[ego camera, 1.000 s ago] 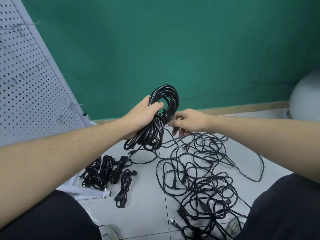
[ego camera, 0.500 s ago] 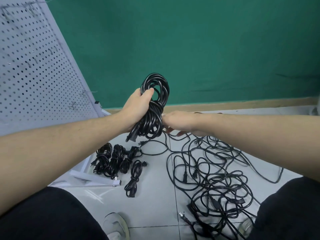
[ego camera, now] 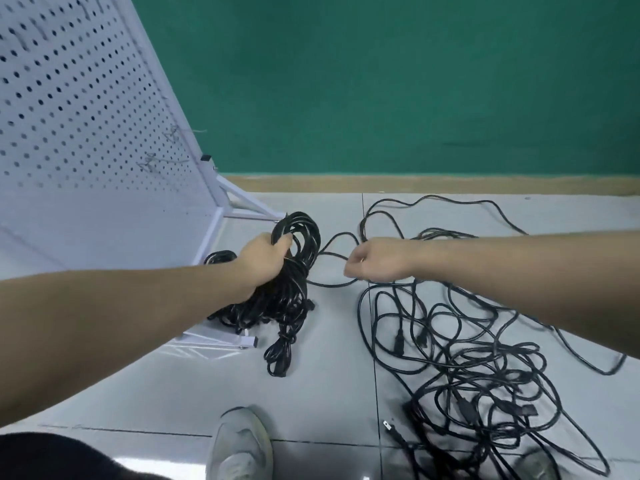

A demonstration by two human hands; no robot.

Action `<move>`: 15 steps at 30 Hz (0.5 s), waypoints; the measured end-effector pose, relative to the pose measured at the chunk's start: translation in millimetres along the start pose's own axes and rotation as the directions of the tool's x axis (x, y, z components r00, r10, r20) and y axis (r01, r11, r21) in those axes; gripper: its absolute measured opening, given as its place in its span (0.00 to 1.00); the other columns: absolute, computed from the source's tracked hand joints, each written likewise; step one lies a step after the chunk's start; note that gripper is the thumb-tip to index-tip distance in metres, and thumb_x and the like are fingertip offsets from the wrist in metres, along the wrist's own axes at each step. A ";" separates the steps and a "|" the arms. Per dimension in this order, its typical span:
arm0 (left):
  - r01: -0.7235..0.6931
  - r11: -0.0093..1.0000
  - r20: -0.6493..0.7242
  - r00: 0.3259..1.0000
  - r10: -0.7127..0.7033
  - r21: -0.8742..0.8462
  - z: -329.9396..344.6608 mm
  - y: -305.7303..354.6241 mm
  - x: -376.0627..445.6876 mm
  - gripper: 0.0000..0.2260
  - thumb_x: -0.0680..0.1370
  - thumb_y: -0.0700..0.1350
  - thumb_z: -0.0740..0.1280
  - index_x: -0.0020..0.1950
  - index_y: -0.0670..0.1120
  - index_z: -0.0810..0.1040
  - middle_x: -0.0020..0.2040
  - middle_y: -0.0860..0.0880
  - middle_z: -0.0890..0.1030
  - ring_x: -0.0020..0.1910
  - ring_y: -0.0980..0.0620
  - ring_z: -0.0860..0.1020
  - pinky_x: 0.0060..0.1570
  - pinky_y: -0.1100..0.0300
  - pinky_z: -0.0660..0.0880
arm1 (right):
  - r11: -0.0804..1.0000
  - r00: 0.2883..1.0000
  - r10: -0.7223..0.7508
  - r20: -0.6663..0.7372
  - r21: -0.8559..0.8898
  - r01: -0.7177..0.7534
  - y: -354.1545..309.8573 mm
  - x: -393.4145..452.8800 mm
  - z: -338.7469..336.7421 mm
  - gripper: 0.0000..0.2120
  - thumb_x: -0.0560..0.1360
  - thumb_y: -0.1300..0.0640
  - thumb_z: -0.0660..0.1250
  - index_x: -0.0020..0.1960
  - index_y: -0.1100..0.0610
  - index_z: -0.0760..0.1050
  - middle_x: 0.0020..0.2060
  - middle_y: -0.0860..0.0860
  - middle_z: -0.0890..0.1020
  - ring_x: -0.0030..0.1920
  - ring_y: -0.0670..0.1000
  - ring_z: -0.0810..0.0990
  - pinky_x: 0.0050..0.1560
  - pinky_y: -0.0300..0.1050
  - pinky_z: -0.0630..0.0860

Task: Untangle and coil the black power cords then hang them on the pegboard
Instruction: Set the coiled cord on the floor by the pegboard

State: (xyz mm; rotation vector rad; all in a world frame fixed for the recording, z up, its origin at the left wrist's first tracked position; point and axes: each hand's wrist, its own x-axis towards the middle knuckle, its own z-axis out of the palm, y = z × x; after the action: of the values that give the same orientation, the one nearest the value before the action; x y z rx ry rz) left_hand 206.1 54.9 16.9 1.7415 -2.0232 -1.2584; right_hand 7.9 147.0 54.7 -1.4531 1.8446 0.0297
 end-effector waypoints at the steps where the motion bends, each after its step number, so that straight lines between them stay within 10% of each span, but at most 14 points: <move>1: 0.022 0.999 0.025 0.999 -0.023 0.035 0.7 -11.0 6.9 0.18 0.85 0.58 0.56 0.47 0.46 0.75 0.44 0.47 0.78 0.42 0.50 0.76 0.42 0.56 0.70 | 1.000 1.000 0.001 0.007 0.005 -0.001 4.3 9.9 5.0 0.13 0.81 0.48 0.63 0.62 0.50 0.79 0.55 0.45 0.78 0.56 0.49 0.74 0.55 0.40 0.68; 9: 0.078 0.857 0.146 0.974 -0.175 0.509 3.8 -92.7 65.3 0.20 0.79 0.63 0.67 0.50 0.46 0.78 0.45 0.46 0.82 0.41 0.48 0.81 0.41 0.55 0.79 | 0.997 0.998 -0.061 -0.010 -0.056 0.060 40.2 100.1 36.8 0.08 0.79 0.51 0.65 0.57 0.48 0.79 0.46 0.42 0.78 0.42 0.43 0.75 0.36 0.32 0.66; 15: -0.003 0.748 0.115 0.988 -0.098 0.664 -4.1 -97.1 89.9 0.36 0.68 0.70 0.74 0.61 0.48 0.65 0.58 0.51 0.69 0.49 0.48 0.76 0.46 0.50 0.79 | 0.991 0.997 -0.068 0.028 -0.113 0.070 63.7 158.9 62.4 0.14 0.79 0.57 0.62 0.63 0.51 0.78 0.50 0.47 0.79 0.53 0.49 0.77 0.49 0.39 0.70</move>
State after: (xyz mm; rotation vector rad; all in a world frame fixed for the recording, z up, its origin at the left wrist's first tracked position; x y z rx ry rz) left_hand 252.4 -21.5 -80.8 2.0224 -2.7705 -0.7057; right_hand -19.2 67.8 -107.1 -1.5876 1.7975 0.1196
